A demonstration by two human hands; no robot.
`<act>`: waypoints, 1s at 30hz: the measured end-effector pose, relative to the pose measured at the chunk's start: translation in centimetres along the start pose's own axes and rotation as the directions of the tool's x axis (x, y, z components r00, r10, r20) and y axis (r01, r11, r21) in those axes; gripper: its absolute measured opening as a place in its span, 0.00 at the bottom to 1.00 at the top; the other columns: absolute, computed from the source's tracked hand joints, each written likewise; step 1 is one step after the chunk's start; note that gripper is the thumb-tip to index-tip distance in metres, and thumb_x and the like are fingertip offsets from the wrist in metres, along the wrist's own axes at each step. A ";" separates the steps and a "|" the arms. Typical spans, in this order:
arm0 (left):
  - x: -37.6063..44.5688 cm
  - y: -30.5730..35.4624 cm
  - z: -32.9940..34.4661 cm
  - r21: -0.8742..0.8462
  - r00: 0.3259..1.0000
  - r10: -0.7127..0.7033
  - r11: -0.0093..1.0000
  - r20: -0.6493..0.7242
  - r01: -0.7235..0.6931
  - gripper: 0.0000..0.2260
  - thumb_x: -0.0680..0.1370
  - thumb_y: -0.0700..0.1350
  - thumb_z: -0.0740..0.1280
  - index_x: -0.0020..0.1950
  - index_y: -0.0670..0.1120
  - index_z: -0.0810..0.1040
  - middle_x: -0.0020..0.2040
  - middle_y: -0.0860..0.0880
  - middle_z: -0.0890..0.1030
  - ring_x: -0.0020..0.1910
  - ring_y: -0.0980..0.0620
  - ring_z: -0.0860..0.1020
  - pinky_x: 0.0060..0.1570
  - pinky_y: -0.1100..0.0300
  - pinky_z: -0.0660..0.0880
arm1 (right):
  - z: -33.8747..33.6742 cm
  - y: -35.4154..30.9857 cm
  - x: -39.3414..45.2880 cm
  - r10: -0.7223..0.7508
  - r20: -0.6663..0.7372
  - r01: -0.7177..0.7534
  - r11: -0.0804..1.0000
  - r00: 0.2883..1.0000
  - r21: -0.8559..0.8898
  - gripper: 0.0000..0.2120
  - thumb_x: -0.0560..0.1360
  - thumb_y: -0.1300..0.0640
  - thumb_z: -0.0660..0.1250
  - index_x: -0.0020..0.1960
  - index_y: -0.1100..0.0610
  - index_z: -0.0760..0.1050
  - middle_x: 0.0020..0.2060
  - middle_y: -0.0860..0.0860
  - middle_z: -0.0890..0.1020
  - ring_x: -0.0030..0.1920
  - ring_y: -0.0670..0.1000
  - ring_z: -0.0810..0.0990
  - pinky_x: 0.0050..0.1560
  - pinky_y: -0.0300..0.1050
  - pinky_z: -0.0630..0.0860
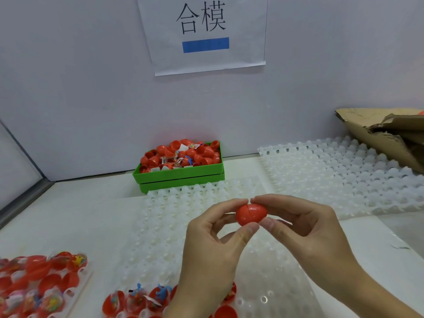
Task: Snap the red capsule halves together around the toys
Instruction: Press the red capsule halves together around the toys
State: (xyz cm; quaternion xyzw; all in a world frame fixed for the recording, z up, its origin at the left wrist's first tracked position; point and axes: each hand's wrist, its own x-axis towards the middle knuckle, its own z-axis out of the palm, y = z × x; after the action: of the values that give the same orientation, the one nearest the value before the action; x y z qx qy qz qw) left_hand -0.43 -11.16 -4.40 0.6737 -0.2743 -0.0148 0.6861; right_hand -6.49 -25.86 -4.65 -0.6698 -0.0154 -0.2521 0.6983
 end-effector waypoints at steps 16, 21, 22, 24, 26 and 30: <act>-0.3 -0.1 0.0 0.019 0.999 0.037 0.999 0.027 -0.038 0.16 0.73 0.35 0.74 0.55 0.52 0.83 0.49 0.55 0.86 0.53 0.57 0.83 0.46 0.70 0.78 | -0.3 0.2 0.5 0.173 -0.010 -0.170 0.977 0.985 0.132 0.15 0.64 0.51 0.71 0.49 0.52 0.86 0.46 0.56 0.87 0.47 0.55 0.87 0.43 0.38 0.80; -0.2 -0.1 0.0 -0.008 1.000 0.026 1.000 -0.002 -0.026 0.16 0.76 0.35 0.71 0.54 0.56 0.83 0.48 0.52 0.86 0.52 0.54 0.83 0.46 0.67 0.80 | -0.3 0.4 0.7 0.296 0.063 -0.302 0.909 0.953 0.288 0.14 0.68 0.56 0.70 0.50 0.60 0.86 0.47 0.60 0.86 0.47 0.56 0.86 0.45 0.37 0.80; -0.2 -0.1 0.0 -0.008 1.000 0.027 1.000 -0.007 -0.027 0.16 0.76 0.34 0.70 0.53 0.56 0.83 0.48 0.52 0.85 0.52 0.53 0.83 0.45 0.65 0.80 | -0.3 0.4 0.7 0.323 0.087 -0.333 0.882 0.942 0.332 0.14 0.69 0.57 0.69 0.51 0.61 0.85 0.47 0.61 0.86 0.46 0.55 0.86 0.45 0.37 0.80; -0.1 -0.1 0.1 -0.010 1.000 0.026 1.000 -0.015 -0.026 0.16 0.77 0.35 0.69 0.52 0.56 0.84 0.48 0.52 0.85 0.50 0.52 0.83 0.43 0.64 0.81 | -0.2 0.4 0.6 0.366 0.129 -0.386 0.828 0.922 0.407 0.13 0.70 0.58 0.69 0.50 0.64 0.85 0.46 0.61 0.86 0.44 0.53 0.85 0.45 0.36 0.80; 0.0 -0.1 0.1 -0.012 1.000 0.017 1.000 -0.025 -0.017 0.16 0.78 0.36 0.69 0.52 0.58 0.84 0.48 0.51 0.85 0.47 0.52 0.83 0.39 0.64 0.80 | 0.0 0.4 0.5 0.389 0.164 -0.420 0.790 0.906 0.447 0.13 0.71 0.58 0.68 0.50 0.65 0.85 0.47 0.60 0.86 0.45 0.52 0.85 0.45 0.36 0.80; -0.1 -0.2 0.0 0.063 0.999 0.045 0.997 -0.024 -0.044 0.17 0.79 0.36 0.67 0.53 0.60 0.83 0.47 0.54 0.83 0.42 0.51 0.81 0.34 0.65 0.78 | 0.5 0.4 0.2 0.394 0.190 -0.436 0.771 0.899 0.465 0.14 0.72 0.58 0.68 0.52 0.65 0.84 0.52 0.62 0.85 0.51 0.53 0.84 0.49 0.35 0.79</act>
State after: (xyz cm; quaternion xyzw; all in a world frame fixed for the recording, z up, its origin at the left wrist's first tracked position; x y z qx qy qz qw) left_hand -0.44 -11.16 -4.64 0.6887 -0.2809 0.0177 0.6681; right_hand -6.01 -25.48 -4.88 -0.4640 0.0402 -0.0517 0.8834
